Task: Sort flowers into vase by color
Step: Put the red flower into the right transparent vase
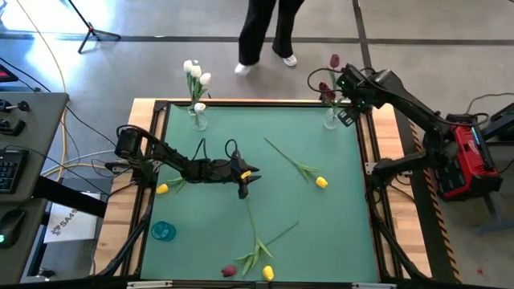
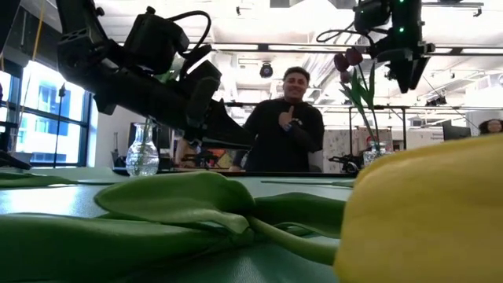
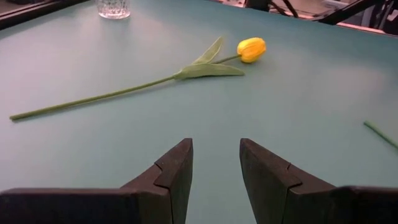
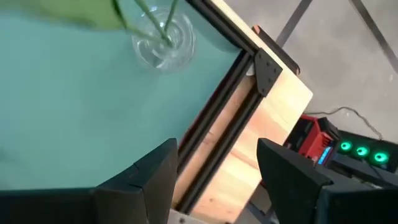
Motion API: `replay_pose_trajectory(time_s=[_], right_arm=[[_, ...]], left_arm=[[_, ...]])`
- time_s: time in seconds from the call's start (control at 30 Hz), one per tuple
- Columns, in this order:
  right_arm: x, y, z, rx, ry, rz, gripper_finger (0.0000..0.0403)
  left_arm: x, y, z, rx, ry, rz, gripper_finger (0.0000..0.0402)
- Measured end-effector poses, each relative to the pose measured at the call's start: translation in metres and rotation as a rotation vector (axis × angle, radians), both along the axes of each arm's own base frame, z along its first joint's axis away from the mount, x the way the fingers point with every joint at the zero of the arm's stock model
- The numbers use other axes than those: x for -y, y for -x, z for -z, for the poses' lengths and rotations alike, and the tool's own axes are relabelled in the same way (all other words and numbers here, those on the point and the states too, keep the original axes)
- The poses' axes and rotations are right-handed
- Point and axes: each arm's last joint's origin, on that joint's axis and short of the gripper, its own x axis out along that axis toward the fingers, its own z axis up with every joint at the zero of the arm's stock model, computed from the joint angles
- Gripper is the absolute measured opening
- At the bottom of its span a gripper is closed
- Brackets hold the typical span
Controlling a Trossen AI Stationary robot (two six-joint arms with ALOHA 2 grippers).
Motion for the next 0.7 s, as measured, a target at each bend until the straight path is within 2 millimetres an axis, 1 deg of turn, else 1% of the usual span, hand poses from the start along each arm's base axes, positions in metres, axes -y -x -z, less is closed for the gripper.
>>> replay_pose_trajectory(time_s=[0.2, 0.33, 0.43, 0.5, 0.6, 0.7], right_arm=[[-0.011, 0.01, -0.003, -0.033, -0.055, 0.001, 0.0209], [-0.018, 0.013, -0.009, 0.08, -0.081, 0.047, 0.0209], [-0.027, 0.015, -0.015, 0.134, -0.056, 0.063, 0.0209], [-0.035, 0.018, -0.021, 0.167, 0.004, 0.075, 0.0209], [-0.052, 0.024, -0.029, 0.243, 0.06, 0.07, 0.0209], [-0.07, 0.028, -0.025, 0.336, 0.084, 0.037, 0.0209]], left_arm=[[-0.001, 0.0, 0.001, -0.007, 0.001, -0.003, 0.0122], [0.0, 0.001, 0.003, -0.028, 0.002, 0.009, 0.0122], [-0.001, 0.004, 0.006, -0.098, -0.008, 0.01, 0.0122], [-0.001, 0.008, 0.005, -0.149, -0.014, -0.001, 0.0122], [-0.002, 0.015, 0.0, -0.211, 0.006, -0.016, 0.0122], [0.002, 0.022, -0.011, -0.247, 0.024, -0.011, 0.0122]])
